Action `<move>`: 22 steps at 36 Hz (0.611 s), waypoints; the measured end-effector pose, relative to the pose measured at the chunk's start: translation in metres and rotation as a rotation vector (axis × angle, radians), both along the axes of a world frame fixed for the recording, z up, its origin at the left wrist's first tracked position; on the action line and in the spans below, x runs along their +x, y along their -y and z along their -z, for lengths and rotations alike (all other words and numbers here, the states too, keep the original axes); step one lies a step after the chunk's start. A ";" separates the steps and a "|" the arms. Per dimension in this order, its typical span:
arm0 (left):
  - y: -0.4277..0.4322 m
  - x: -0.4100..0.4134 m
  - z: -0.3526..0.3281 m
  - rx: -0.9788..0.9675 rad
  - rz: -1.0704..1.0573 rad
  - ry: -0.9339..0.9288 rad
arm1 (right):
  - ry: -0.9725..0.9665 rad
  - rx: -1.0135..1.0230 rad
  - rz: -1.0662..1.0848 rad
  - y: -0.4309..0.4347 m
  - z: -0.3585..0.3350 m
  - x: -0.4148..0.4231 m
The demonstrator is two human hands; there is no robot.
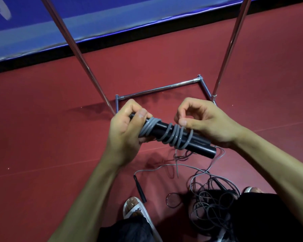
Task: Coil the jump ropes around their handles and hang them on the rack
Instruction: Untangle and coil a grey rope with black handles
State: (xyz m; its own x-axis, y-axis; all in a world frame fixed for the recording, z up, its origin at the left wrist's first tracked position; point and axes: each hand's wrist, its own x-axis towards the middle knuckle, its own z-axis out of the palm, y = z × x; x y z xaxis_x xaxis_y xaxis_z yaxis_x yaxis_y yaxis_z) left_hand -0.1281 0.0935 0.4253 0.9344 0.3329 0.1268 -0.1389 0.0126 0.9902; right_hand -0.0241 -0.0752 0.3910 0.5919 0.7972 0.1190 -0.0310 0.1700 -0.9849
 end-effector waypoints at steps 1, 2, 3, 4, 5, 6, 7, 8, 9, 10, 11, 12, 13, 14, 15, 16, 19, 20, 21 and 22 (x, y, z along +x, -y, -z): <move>0.000 0.001 0.000 -0.057 0.007 0.010 | -0.029 0.040 0.023 -0.001 0.001 -0.002; -0.001 0.001 -0.001 -0.102 0.014 0.017 | -0.077 0.078 0.031 -0.002 0.002 -0.003; -0.001 0.001 -0.001 -0.134 0.016 0.018 | -0.122 0.109 0.023 -0.003 0.002 -0.005; -0.002 0.002 -0.002 -0.156 0.010 0.017 | -0.153 0.133 0.007 -0.004 0.002 -0.006; -0.002 0.002 -0.002 -0.171 0.001 0.015 | -0.174 0.154 -0.017 -0.005 0.002 -0.007; -0.003 0.001 -0.003 -0.184 -0.009 0.013 | -0.200 0.180 -0.050 -0.005 0.001 -0.007; -0.003 0.001 -0.003 -0.196 -0.017 0.011 | -0.233 0.204 -0.087 -0.004 0.001 -0.008; -0.003 0.000 -0.004 -0.206 -0.020 0.013 | -0.253 0.221 -0.122 -0.004 0.001 -0.007; -0.002 0.000 -0.005 -0.209 -0.017 0.018 | -0.255 0.230 -0.146 -0.004 0.000 -0.007; -0.001 -0.001 -0.005 -0.207 -0.010 0.024 | -0.245 0.231 -0.152 -0.004 0.000 -0.006; -0.001 -0.001 -0.006 -0.201 -0.003 0.028 | -0.235 0.229 -0.145 -0.004 -0.001 -0.006; -0.001 -0.001 -0.006 -0.195 0.000 0.028 | -0.230 0.226 -0.135 -0.003 -0.002 -0.005; -0.002 -0.002 -0.006 -0.192 0.002 0.023 | -0.227 0.218 -0.124 -0.003 -0.002 -0.005; -0.002 -0.002 -0.006 -0.189 0.004 0.016 | -0.223 0.202 -0.115 -0.003 -0.002 -0.005; -0.003 -0.002 -0.005 -0.184 0.012 0.013 | -0.218 0.179 -0.108 -0.003 -0.002 -0.004; -0.004 -0.002 -0.005 -0.173 0.028 0.010 | -0.207 0.150 -0.102 -0.002 -0.002 -0.003; -0.003 -0.002 -0.002 -0.127 0.079 0.005 | -0.176 0.087 -0.108 0.000 -0.003 -0.002; -0.002 -0.003 -0.002 -0.118 0.078 0.001 | -0.162 0.077 -0.110 0.001 -0.005 -0.001; -0.002 -0.002 -0.002 -0.110 0.064 -0.002 | -0.129 0.062 -0.102 0.001 -0.007 -0.001; -0.002 -0.002 -0.002 -0.098 0.043 0.001 | -0.092 0.041 -0.091 0.002 -0.009 -0.001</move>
